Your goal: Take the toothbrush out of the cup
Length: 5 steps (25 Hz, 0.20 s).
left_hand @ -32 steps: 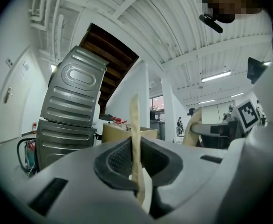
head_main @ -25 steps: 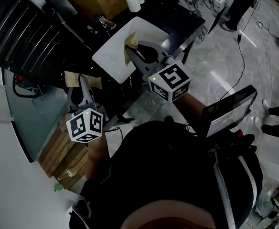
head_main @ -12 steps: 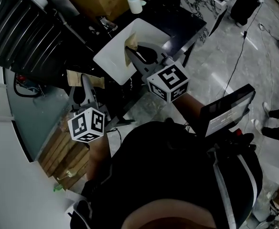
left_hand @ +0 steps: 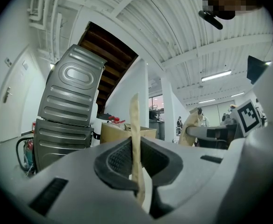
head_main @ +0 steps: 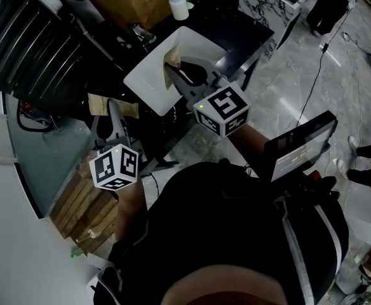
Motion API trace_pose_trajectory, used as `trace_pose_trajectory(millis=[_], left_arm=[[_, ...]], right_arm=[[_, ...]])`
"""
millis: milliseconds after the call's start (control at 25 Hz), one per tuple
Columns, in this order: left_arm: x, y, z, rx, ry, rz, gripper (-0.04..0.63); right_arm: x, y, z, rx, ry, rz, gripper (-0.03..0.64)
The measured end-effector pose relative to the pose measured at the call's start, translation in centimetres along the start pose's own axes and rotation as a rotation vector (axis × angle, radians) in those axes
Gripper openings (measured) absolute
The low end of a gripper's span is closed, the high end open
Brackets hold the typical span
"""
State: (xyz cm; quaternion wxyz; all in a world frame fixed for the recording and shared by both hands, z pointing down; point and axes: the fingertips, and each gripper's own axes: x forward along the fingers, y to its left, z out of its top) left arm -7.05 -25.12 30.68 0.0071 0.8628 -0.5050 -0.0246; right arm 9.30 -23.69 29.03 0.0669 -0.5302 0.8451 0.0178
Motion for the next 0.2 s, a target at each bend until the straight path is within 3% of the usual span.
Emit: trace_pose_trajectory(millis=[200], left_arm=[[0.24,-0.14,0.01,-0.002,-0.004,-0.008,0.029]], right_arm=[[0.0,-0.45,-0.08,-0.005,0.003,-0.009,0.044]])
